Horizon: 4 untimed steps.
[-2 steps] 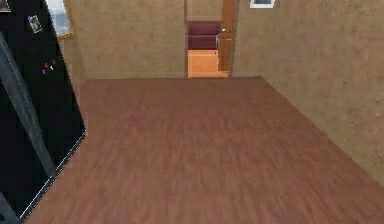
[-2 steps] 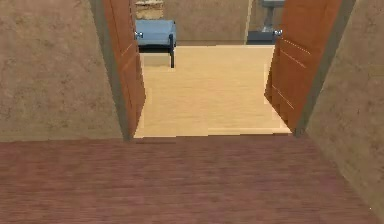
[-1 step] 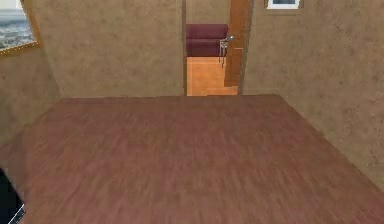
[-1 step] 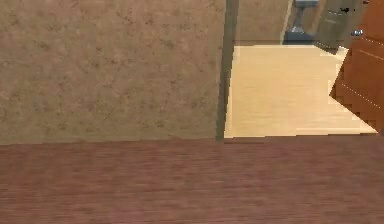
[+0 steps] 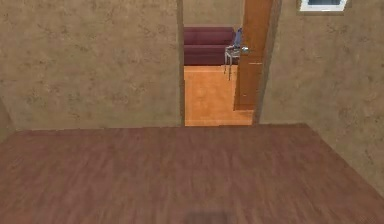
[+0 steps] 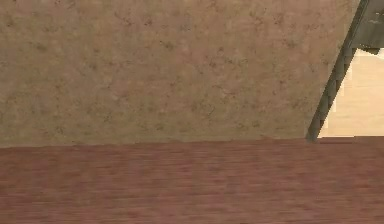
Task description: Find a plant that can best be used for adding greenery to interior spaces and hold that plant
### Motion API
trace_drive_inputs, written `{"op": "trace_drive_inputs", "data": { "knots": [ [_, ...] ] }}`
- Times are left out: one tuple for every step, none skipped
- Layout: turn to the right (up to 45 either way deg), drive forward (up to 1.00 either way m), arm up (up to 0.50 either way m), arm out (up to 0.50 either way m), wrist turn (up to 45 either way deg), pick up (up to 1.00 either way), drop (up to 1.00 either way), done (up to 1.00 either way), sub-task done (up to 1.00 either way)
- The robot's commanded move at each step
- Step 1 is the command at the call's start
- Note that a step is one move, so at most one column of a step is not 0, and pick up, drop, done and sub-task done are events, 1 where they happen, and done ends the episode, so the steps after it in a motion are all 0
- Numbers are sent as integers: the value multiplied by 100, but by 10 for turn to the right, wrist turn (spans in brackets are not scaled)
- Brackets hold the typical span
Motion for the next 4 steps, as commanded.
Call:
{"op": "trace_drive_inputs", "data": {
  "knots": [
    [30,0,0,0,0,0,0,0,0],
    [0,100,0,0,0,0,0,0,0],
    [0,70,0,0,0,0,0,0,0],
    [0,65,0,0,0,0,0,0,0]
  ]
}}
